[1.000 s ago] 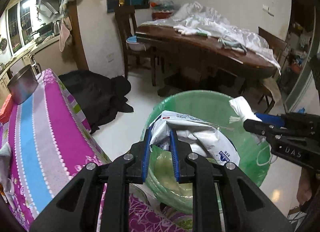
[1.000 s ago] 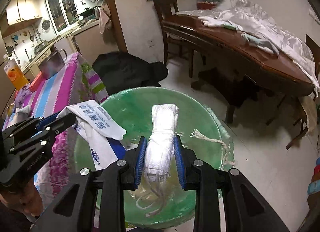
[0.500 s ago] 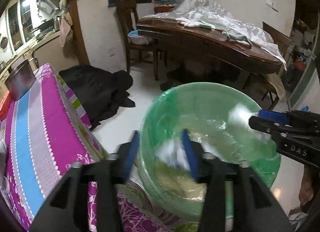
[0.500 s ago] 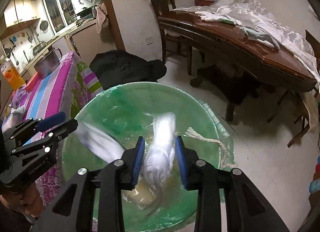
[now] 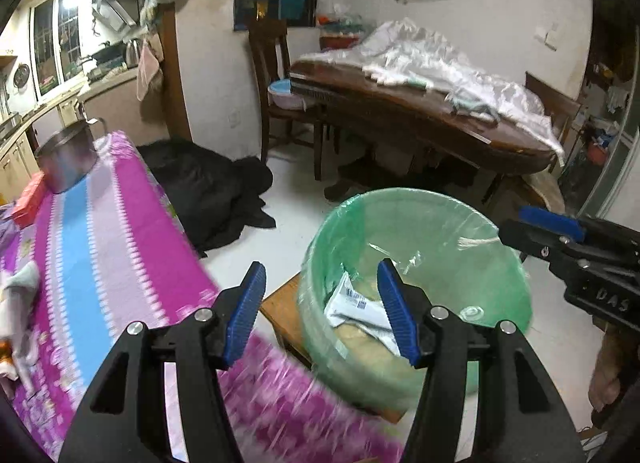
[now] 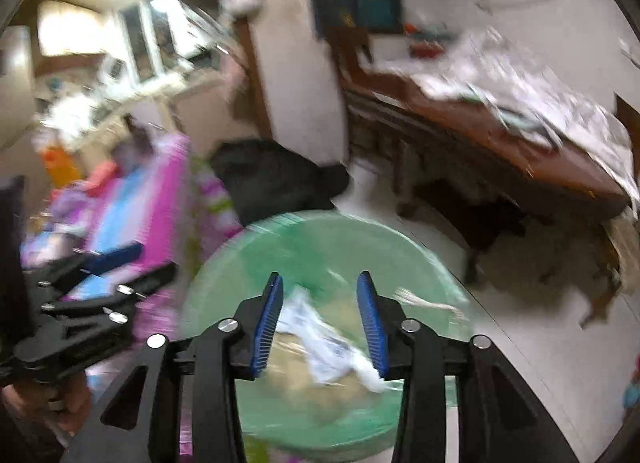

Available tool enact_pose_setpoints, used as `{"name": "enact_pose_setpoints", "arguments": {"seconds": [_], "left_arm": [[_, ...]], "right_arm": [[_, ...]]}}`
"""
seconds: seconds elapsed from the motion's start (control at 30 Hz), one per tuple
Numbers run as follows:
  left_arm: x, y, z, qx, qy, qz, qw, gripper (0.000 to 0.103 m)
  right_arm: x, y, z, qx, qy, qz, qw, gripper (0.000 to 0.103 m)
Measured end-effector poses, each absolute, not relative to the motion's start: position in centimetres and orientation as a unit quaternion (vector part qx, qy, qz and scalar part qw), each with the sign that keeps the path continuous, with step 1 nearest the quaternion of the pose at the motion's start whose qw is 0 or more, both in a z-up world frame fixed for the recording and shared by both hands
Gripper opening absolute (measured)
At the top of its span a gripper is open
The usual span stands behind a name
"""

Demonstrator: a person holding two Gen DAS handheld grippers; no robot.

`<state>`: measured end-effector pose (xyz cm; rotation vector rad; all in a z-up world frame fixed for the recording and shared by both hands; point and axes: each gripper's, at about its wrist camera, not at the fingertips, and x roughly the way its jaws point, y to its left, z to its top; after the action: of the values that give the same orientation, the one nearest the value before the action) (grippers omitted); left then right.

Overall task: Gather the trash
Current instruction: 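Carry mask and wrapper to the green bin and open both tools, then return both tools to the table and reach toward the white towel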

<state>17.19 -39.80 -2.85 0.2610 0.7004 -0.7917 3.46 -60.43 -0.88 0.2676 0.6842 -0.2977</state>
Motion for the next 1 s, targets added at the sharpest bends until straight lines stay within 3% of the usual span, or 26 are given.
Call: {"name": "enact_pose_setpoints", "arguments": {"seconds": [0.07,0.47,0.77,0.8,0.93,1.0], "left_arm": [[15.8,-36.1,-1.7,0.123,0.313,-0.375,0.864,0.062],[19.0,-4.6,-0.2,0.065,0.335,-0.146,0.929,0.069],[22.7,13.1,-2.3,-0.043,0.376,-0.007,0.926,0.069],[22.7,13.6,-2.4,-0.041,0.378,-0.007,0.925,0.069],[24.0,14.0,-3.7,-0.019,0.399,-0.02,0.916,0.069],[25.1,14.0,-4.5,-0.006,0.411,-0.034,0.911,0.069]], "right_arm": [[2.7,-56.6,0.5,0.119,0.302,-0.087,0.942,0.058],[9.5,-28.7,-1.3,-0.032,0.349,0.3,0.887,0.061],[12.2,-14.4,-1.8,-0.081,0.344,0.4,0.846,0.062],[11.9,-13.5,-1.8,-0.094,0.338,0.404,0.845,0.062],[9.7,-9.9,-2.2,-0.195,0.3,0.413,0.838,0.043],[9.4,-8.1,-2.8,-0.236,0.294,0.415,0.828,0.04]]}}
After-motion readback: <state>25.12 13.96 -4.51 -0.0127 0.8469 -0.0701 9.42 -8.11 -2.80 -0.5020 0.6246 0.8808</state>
